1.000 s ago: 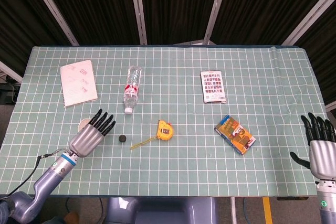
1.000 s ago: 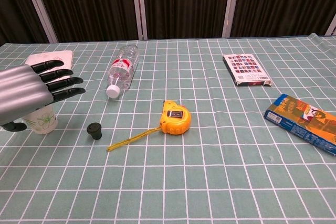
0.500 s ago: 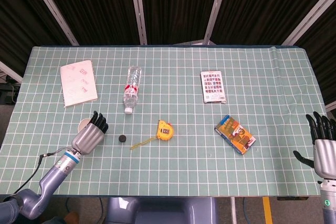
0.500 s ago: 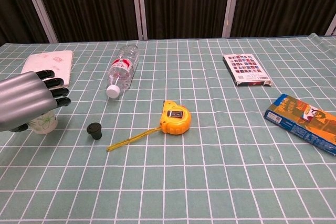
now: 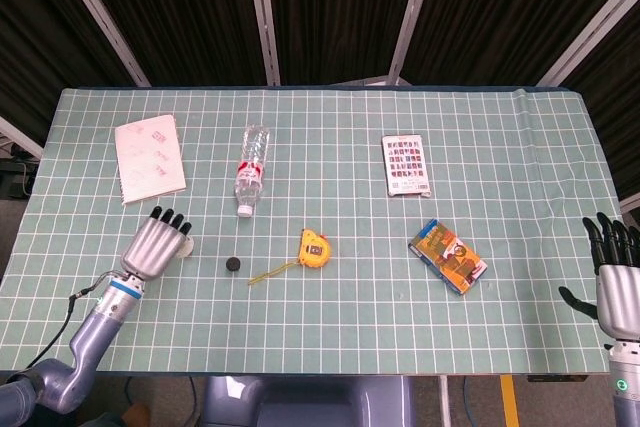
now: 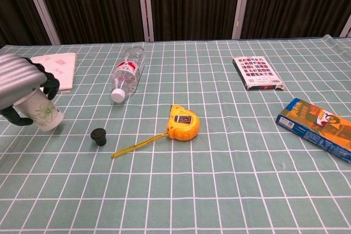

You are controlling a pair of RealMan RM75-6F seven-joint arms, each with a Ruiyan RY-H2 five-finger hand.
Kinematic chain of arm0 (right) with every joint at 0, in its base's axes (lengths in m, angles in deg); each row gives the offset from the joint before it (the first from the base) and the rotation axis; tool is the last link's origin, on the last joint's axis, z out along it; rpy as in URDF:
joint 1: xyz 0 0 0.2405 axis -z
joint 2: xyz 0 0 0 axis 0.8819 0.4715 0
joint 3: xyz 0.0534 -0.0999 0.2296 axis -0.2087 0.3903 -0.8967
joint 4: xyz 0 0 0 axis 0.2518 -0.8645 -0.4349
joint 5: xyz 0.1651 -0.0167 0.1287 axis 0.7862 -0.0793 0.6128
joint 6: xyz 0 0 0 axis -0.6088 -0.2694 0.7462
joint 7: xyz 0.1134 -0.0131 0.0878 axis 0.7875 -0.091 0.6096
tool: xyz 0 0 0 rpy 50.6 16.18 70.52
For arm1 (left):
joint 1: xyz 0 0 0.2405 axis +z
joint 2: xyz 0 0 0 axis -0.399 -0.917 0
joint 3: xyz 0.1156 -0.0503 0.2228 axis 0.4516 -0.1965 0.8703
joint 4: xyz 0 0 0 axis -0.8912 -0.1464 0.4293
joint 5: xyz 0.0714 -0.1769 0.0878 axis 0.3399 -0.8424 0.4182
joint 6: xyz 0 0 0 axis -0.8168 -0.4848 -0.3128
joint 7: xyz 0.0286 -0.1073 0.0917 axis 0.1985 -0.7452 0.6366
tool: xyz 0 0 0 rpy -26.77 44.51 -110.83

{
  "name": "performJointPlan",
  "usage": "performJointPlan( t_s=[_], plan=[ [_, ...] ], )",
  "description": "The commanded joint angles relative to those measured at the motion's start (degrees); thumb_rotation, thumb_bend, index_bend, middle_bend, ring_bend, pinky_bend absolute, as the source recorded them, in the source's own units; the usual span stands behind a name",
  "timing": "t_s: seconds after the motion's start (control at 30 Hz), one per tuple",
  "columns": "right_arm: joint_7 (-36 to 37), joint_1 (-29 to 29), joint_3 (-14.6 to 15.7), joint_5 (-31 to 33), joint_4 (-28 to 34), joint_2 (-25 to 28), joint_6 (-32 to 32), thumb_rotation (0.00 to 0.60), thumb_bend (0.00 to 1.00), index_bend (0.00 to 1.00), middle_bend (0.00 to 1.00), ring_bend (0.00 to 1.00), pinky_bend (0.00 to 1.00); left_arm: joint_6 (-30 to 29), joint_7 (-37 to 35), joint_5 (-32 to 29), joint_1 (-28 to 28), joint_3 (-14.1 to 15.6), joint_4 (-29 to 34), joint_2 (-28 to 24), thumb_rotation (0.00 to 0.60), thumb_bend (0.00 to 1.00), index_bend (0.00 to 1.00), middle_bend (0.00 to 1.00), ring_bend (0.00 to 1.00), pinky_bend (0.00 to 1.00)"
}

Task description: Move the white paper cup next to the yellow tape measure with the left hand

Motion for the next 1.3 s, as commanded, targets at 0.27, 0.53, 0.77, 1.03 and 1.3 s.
performJointPlan(
  t_s=[0.27,0.53,0.77,1.03,1.3],
  plan=[
    [-0.58,-0.16,0.03,0.11,0.21,-0.15,-0.22,0.600,0.00,0.00,0.00,0.00,0.00,15.01,-48.95,-7.46,-2.65,-4.60,-0.03,-6.70,0.600,0.00,0.48,0.40,0.33,0.37],
    [-0.86,-0.25,0.05,0.24,0.21,-0.24,-0.42,0.600,0.00,0.00,0.00,0.00,0.00,15.36,-57.90,-3.51,-4.03,-1.75,-7.28,-3.79,0.600,0.00,0.47,0.37,0.31,0.35],
    [-0.59,-0.31,-0.09,0.48,0.22,-0.16,-0.55,0.600,0.00,0.00,0.00,0.00,0.00,15.69,-56.11,-2.40,-4.74,0.35,-8.48,-3.56,0.600,0.00,0.11,0.03,0.01,0.05],
    [-0.11,-0.30,-0.11,0.41,0.44,0.16,-0.54,0.600,0.00,0.00,0.00,0.00,0.00,7.01,-32.43,2.25,-3.51,2.63,-0.54,-7.22,0.600,0.00,0.03,0.00,0.00,0.00],
    [0.22,-0.35,-0.02,0.41,0.56,0.38,-0.80,0.600,0.00,0.00,0.00,0.00,0.00,1.44,2.60,4.22,-2.95,3.15,0.40,-2.19,0.600,0.00,0.12,0.02,0.00,0.04]
  ],
)
